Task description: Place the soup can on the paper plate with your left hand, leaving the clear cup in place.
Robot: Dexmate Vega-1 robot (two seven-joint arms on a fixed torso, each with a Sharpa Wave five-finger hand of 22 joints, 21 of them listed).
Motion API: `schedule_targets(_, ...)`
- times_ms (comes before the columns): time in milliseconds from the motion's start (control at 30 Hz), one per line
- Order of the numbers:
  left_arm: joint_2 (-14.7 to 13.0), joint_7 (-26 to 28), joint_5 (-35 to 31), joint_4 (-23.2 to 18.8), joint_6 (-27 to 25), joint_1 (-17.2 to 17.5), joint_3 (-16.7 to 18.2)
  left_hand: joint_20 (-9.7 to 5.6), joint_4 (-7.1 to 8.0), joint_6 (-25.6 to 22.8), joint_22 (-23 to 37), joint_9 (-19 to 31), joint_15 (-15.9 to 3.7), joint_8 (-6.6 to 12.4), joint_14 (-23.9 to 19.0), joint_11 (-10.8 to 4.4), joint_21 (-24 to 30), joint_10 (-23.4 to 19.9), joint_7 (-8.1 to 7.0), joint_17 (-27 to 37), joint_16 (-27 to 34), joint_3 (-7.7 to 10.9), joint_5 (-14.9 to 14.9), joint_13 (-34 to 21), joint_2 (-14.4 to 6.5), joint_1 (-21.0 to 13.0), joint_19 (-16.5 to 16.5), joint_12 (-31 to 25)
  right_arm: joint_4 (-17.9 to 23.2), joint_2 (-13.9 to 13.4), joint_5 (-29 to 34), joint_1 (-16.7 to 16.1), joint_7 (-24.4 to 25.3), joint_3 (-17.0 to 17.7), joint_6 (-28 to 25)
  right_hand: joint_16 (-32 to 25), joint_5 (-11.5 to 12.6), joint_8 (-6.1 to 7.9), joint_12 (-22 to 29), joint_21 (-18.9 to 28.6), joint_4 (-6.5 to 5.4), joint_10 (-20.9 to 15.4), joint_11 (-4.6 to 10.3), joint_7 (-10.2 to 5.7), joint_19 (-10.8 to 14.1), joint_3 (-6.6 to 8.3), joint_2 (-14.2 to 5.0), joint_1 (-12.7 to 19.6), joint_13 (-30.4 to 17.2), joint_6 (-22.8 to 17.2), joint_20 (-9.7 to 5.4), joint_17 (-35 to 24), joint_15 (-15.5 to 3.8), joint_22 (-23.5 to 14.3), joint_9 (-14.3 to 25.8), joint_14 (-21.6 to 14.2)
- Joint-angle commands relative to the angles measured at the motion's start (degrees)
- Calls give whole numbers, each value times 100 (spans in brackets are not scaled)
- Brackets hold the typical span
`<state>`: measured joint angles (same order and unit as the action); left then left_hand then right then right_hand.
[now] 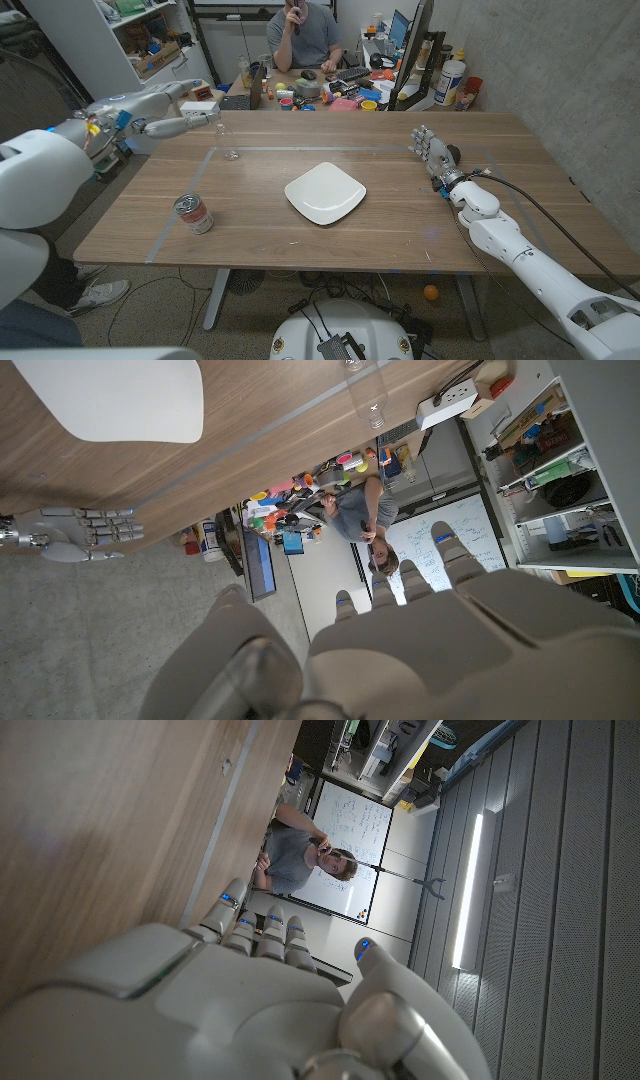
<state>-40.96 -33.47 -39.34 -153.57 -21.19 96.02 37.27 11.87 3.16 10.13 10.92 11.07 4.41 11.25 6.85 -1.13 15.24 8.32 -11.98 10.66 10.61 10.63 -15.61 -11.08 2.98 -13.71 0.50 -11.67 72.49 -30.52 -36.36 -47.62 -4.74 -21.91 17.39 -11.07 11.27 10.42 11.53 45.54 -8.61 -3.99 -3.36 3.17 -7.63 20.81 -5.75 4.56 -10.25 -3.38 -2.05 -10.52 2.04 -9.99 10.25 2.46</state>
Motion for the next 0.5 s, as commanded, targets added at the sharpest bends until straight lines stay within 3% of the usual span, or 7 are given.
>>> schedule_targets(33, 360, -1251, -82, 116, 716, -316, 748, -46, -58, 275, 13, 11, -44, 33, 41, -70, -37, -13, -51, 16, 19, -39, -13, -18, 106, -73, -37, -25, -123, 80, 55, 97, 6, -73, -29, -23, 40, 41, 20, -21, 5, -35, -6, 36, 2, -41, -349, -44, -17, 9, -126, -24, 14, -24, 32, 19)
schedule_targets(300, 455, -1597, 47, 429, 1419, -509, 1003, -93, -177, 130, 8, 17, -160, 91, -36, -227, -75, -185, -55, 10, 52, -96, -58, -17, 234, -248, -35, -90, -94, 98, 98, 83, 93, -95, -52, -25, 40, 39, 20, -30, 1, -32, -8, 32, 5, -50, -342, -54, -17, 15, -127, -25, 15, -24, 32, 15)
schedule_targets(500, 482, -1663, -501, 536, 1751, -486, 872, -125, -217, 66, 7, 19, -205, 111, -61, -274, -77, -219, -57, 8, 57, -120, -79, -16, 276, -310, -3, -97, -73, 120, 121, 66, 139, -119, -70, -23, 40, 40, 18, -37, 1, -26, -6, 32, 8, -55, -340, -58, -17, 16, -127, -25, 9, -24, 32, 18)
